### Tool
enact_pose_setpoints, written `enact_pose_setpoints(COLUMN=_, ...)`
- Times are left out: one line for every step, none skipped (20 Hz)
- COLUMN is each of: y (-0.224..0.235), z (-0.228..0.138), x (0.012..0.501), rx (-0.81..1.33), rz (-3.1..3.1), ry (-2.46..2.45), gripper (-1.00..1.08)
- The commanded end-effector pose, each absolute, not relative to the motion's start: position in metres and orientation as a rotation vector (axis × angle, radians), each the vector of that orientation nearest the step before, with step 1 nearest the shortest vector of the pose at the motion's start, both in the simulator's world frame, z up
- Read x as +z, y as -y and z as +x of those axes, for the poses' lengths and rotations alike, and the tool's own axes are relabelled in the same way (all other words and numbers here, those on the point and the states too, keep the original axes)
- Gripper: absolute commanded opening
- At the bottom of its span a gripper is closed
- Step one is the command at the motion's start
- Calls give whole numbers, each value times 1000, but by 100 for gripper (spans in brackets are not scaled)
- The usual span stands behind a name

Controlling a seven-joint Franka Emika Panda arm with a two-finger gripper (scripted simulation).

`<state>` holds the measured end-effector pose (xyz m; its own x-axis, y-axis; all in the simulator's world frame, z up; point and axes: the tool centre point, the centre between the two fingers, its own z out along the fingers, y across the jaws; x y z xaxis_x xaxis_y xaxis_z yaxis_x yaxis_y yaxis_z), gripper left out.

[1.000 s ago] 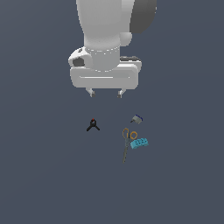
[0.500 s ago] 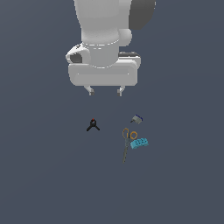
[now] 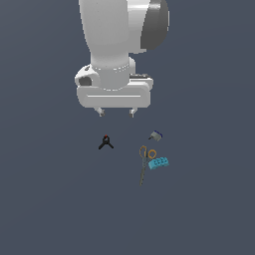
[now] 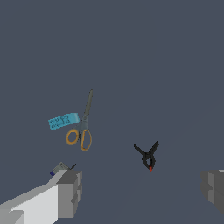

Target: Pick up a designated object from a clutter of objects.

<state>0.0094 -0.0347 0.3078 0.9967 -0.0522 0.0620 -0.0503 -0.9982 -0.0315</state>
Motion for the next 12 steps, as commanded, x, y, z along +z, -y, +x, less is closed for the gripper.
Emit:
enact_pose_setpoints(y=41, z=9, x=291, rx=-91, rz=-3112, ry=-68, gripper=100)
enact_pose_setpoints(y=44, z=9, x=283, rx=-89, rz=-3114, ry=-63, gripper=100)
enact_pose_setpoints(y=47, z=8, x=274, rx=-86, rz=-3116, ry=-57, gripper=100)
enact_pose_setpoints(y=50, z=7, x=265, rx=-83, rz=-3117, ry=-50, gripper=100)
enact_pose_setpoints(y=54, z=6, x=255, rx=-80, rz=-3119, ry=-43, gripper=100)
enact_pose_setpoints(y=57, z=5, x=245, rx=-76, rz=-3121, ry=-35, gripper=100)
enact_pose_setpoints(y=61, z=3, x=234, rx=-72, rz=-3122, ry=-27, gripper=100)
enact_pose_setpoints(y=65, z=1, x=223, rx=-68, rz=-3124, ry=-18, gripper=100)
enact_pose_setpoints(y=69, z=-2, x=212, rx=-64, rz=-3126, ry=-9, gripper=100)
enact_pose_setpoints(y=73, z=-5, x=200, rx=-60, rz=-3128, ry=0, gripper=100)
enact_pose_setpoints(y=77, z=-8, x=189, rx=-55, rz=-3129, ry=9, gripper=100)
enact_pose_setpoints(y=81, z=-11, x=178, rx=-51, rz=-3131, ry=18, gripper=100)
